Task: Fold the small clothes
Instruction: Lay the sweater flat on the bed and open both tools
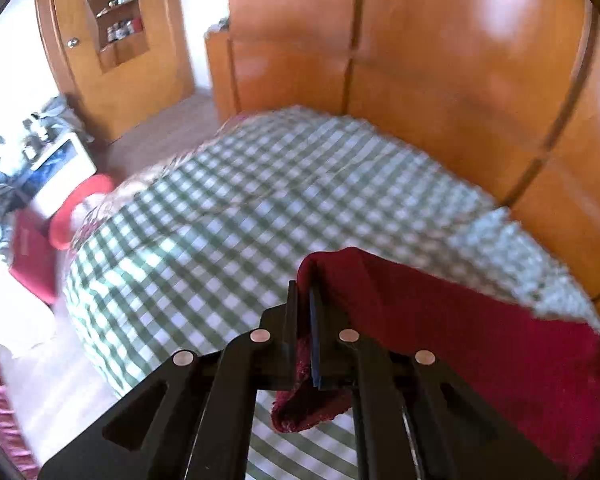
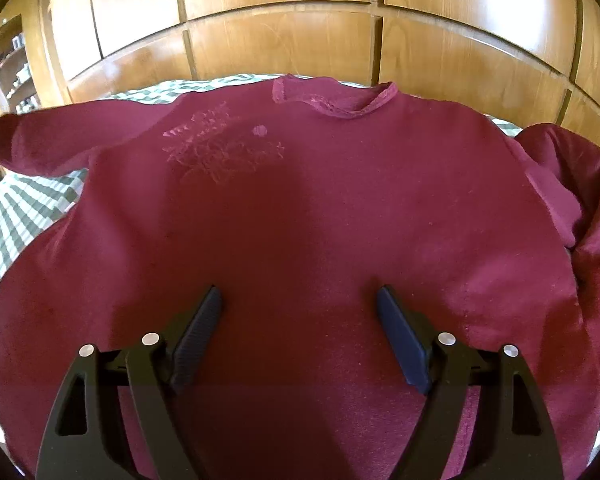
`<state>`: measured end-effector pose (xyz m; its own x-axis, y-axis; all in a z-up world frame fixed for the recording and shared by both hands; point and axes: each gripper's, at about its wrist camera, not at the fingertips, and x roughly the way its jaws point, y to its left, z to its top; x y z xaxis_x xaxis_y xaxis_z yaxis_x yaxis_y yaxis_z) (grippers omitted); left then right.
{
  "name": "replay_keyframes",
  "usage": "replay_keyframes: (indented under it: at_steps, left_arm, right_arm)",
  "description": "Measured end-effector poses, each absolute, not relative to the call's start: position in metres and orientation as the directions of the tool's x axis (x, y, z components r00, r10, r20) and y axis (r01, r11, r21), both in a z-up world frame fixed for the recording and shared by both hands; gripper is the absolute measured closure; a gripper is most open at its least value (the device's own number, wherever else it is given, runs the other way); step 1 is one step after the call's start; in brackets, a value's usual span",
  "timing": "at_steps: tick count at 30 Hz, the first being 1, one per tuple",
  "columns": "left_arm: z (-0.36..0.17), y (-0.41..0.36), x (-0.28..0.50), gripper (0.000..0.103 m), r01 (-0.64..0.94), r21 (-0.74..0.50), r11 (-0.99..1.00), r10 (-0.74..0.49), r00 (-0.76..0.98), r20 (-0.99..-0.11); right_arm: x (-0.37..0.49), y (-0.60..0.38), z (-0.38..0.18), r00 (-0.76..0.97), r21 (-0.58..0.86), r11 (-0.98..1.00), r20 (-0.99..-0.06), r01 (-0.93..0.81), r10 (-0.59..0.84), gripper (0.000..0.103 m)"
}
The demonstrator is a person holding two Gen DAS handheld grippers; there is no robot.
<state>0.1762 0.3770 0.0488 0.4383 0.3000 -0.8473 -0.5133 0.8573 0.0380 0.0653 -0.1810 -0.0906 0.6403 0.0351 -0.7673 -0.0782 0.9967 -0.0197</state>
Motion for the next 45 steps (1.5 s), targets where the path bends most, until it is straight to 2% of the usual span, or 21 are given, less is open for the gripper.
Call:
replay_keyframes:
  at_steps: [6,10,13,16,20,23,25,26,28,32,35,38,41,45]
  left_arm:
    - [-0.02,0.394,0.183,0.099,-0.571,0.136,0.81,0.349,0.282,-0.893]
    - [-0.046,0.397,0.179,0.086,-0.603,0.19,0.775,0.389,0.217,-0.895]
    - [-0.027,0.411,0.15,0.085,-0.681,0.109,0.724,0.401,0.288,-0.87]
    - [-0.008,0.415,0.121,0.089,-0.704,0.032,0.71,0.41,0.376,-0.831]
    - [-0.003,0.37,0.096,0.088,-0.542,-0.017,0.84,0.328,0.533,-0.78]
    - [-0.028,0.337,0.107,0.088,-0.472,0.052,0.88,0.314,0.496,-0.809]
    - [-0.052,0.346,0.123,0.088,-0.523,0.102,0.846,0.343,0.388,-0.856]
    - [-0.061,0.357,0.128,0.087,-0.555,0.097,0.826,0.336,0.348,-0.875]
    - [-0.067,0.382,0.127,0.088,-0.622,0.001,0.783,0.29,0.363,-0.886]
    - [-0.049,0.384,0.126,0.089,-0.662,0.007,0.749,0.313,0.345,-0.885]
    - [-0.032,0.361,0.115,0.077,-0.616,-0.033,0.787,0.306,0.436,-0.846]
    - [-0.016,0.32,0.102,0.076,-0.54,-0.098,0.836,0.242,0.523,-0.817]
    - [-0.001,0.268,0.095,0.071,-0.407,-0.129,0.904,0.16,0.604,-0.781]
    - [0.012,0.183,0.082,0.062,-0.185,-0.172,0.967,0.001,0.683,-0.731]
  right_arm:
    - [0.067,-0.181,-0.091,0.637,-0.036,0.996,-0.77,-0.079,0.023,0.023]
    - [0.066,-0.18,-0.091,0.638,-0.046,0.996,-0.77,-0.075,0.012,0.023]
    - [0.065,-0.18,-0.091,0.638,-0.045,0.996,-0.77,-0.075,0.013,0.023]
    - [0.065,-0.18,-0.091,0.637,-0.043,0.996,-0.771,-0.076,0.015,0.022]
    - [0.066,-0.18,-0.091,0.636,-0.047,0.996,-0.771,-0.075,0.012,0.022]
    - [0.066,-0.179,-0.091,0.636,-0.054,0.996,-0.771,-0.074,0.005,0.022]
    - [0.066,-0.179,-0.091,0.637,-0.058,0.996,-0.771,-0.074,0.003,0.022]
    - [0.066,-0.179,-0.091,0.637,-0.059,0.996,-0.771,-0.074,0.001,0.022]
    - [0.066,-0.179,-0.091,0.638,-0.061,0.996,-0.77,-0.073,0.0,0.022]
    - [0.066,-0.18,-0.091,0.637,-0.058,0.996,-0.771,-0.073,0.002,0.021]
    - [0.066,-0.18,-0.09,0.634,-0.05,0.996,-0.773,-0.073,0.008,0.021]
    - [0.065,-0.183,-0.083,0.621,-0.041,0.997,-0.784,-0.059,0.005,0.021]
    - [0.053,-0.198,-0.064,0.632,-0.025,1.0,-0.775,-0.01,-0.013,0.032]
    - [0.023,-0.258,-0.023,0.697,0.013,0.988,-0.71,0.155,-0.1,0.039]
